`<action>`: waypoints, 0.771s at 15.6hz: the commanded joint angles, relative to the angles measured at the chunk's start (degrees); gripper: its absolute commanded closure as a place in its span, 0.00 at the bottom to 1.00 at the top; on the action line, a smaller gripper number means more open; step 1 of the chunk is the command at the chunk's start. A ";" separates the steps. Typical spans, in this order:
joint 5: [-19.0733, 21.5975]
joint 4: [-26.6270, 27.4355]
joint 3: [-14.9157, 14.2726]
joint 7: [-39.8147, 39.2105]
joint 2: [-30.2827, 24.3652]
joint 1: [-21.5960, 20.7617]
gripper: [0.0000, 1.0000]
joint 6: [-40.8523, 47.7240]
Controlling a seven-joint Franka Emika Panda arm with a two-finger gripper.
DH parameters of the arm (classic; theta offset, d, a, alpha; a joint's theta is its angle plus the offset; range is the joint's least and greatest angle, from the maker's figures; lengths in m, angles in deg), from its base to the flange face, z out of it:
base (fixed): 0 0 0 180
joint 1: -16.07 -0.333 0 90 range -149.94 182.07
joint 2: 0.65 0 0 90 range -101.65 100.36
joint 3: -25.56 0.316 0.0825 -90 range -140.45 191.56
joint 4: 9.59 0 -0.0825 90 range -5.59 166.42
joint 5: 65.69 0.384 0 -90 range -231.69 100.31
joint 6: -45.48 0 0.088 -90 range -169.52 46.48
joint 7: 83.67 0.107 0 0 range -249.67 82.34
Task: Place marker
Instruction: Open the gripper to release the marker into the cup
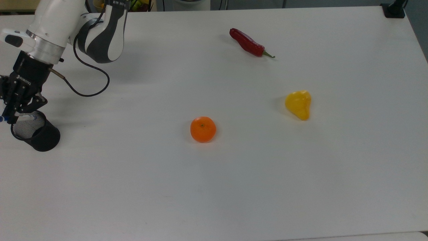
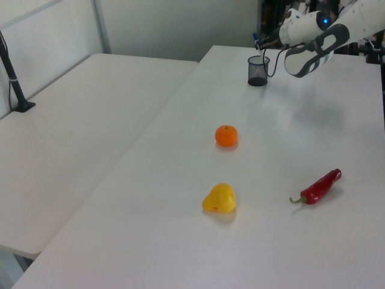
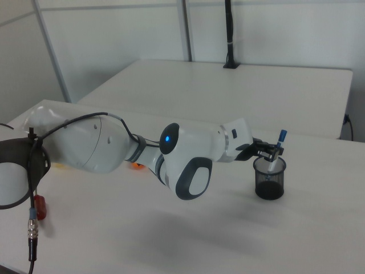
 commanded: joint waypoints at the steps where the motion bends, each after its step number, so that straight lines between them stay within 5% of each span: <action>1: 1.15 0.00 -0.45 0.05 0.03 -0.78 0.15 -1.33; 2: 1.06 0.00 -0.45 -0.03 0.03 -0.96 0.00 -1.33; 12: 1.15 0.09 -0.45 -0.03 -1.11 -0.78 0.00 -1.25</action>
